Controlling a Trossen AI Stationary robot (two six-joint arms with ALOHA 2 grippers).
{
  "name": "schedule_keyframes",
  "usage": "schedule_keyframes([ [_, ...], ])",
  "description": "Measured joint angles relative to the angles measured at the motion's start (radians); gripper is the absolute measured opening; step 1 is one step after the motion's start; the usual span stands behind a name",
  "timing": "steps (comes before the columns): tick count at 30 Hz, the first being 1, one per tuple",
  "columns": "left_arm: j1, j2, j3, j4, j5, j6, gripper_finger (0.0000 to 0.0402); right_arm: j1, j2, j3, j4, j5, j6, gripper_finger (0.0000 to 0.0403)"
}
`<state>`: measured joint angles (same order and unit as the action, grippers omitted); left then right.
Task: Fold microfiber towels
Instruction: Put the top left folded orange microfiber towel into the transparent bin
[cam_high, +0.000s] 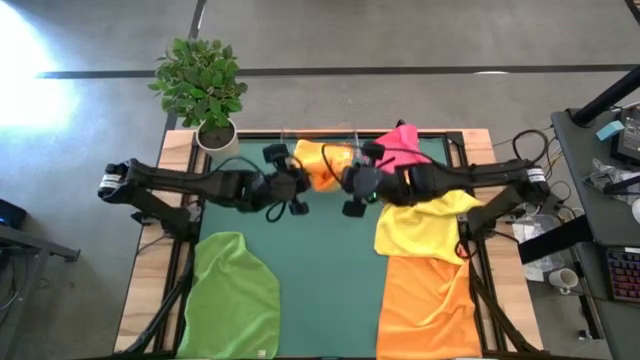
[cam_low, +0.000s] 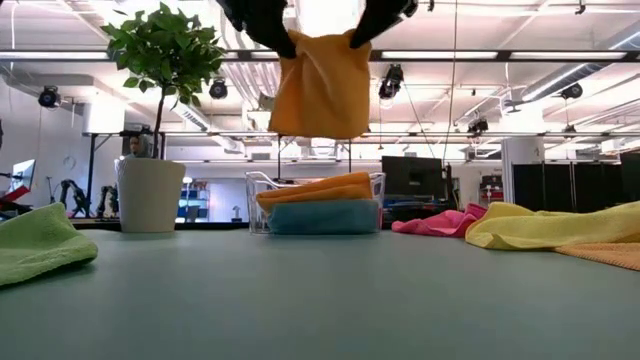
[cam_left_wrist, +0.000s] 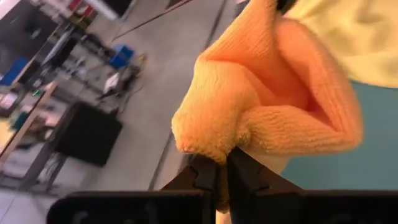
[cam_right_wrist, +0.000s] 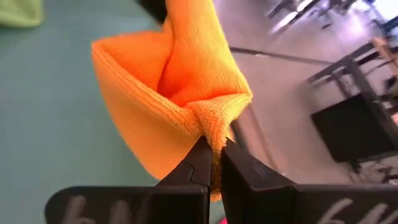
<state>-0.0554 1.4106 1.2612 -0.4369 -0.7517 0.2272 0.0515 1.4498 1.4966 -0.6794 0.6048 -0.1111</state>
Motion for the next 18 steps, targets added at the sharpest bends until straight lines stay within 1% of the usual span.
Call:
schedule_keyframes([
  [5,0.143,0.002,0.003,0.001,-0.002,0.046,0.0001,-0.127,0.013,-0.001,0.114,-0.003,-0.109,0.0009],
  [7,0.208,0.007,0.001,0.003,0.016,0.077,0.0001,-0.183,0.025,-0.002,0.144,-0.008,-0.136,0.0009],
  [9,0.27,0.015,-0.001,0.01,0.065,0.106,0.0001,-0.243,0.038,-0.002,0.165,-0.052,-0.16,0.0009],
  [12,0.351,0.038,-0.003,0.033,0.145,0.174,0.0001,-0.334,0.065,-0.002,0.219,-0.185,-0.161,0.0009],
  [14,0.393,0.059,-0.003,0.065,0.189,0.231,0.0001,-0.384,0.092,-0.002,0.249,-0.247,-0.151,0.0008],
  [18,0.462,0.119,0.003,0.119,0.233,0.336,0.0001,-0.456,0.153,0.002,0.257,-0.274,-0.128,0.0008],
])
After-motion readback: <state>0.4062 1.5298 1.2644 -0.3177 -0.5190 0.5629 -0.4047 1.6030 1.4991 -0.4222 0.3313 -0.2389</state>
